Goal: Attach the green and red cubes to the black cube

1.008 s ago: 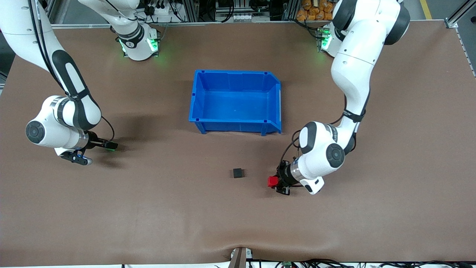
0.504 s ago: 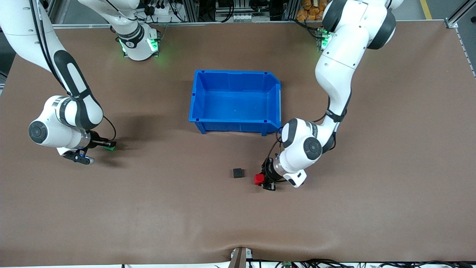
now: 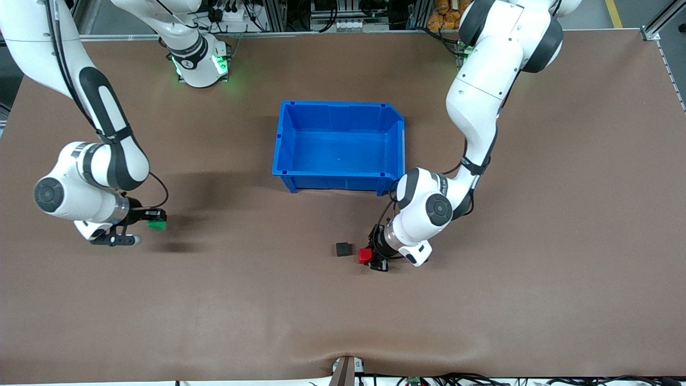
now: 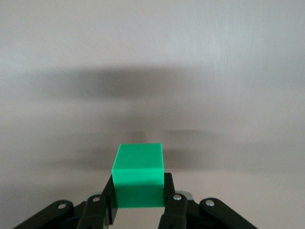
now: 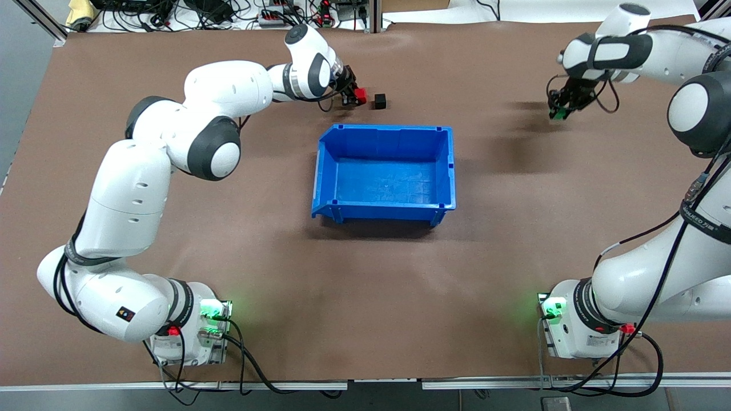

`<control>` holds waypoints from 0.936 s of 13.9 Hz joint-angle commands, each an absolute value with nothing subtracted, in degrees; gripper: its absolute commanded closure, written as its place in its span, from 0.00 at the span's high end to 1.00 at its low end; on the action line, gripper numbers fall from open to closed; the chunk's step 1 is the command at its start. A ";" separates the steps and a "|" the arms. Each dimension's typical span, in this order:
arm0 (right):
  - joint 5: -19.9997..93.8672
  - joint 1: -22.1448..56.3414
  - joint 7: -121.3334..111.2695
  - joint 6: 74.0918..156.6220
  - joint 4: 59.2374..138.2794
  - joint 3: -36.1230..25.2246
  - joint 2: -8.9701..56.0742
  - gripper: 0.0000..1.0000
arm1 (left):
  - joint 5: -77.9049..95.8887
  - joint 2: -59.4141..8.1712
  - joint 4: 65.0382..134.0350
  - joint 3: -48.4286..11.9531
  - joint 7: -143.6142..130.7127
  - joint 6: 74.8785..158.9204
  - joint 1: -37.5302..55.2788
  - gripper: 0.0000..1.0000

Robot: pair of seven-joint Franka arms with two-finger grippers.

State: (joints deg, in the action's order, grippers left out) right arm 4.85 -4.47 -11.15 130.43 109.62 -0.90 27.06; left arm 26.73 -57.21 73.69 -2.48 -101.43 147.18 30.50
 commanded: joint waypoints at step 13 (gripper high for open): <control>5.01 15.36 -62.65 135.50 86.32 -0.44 43.31 0.03 | 27.86 -58.18 72.42 -2.37 -103.10 148.01 32.69 0.12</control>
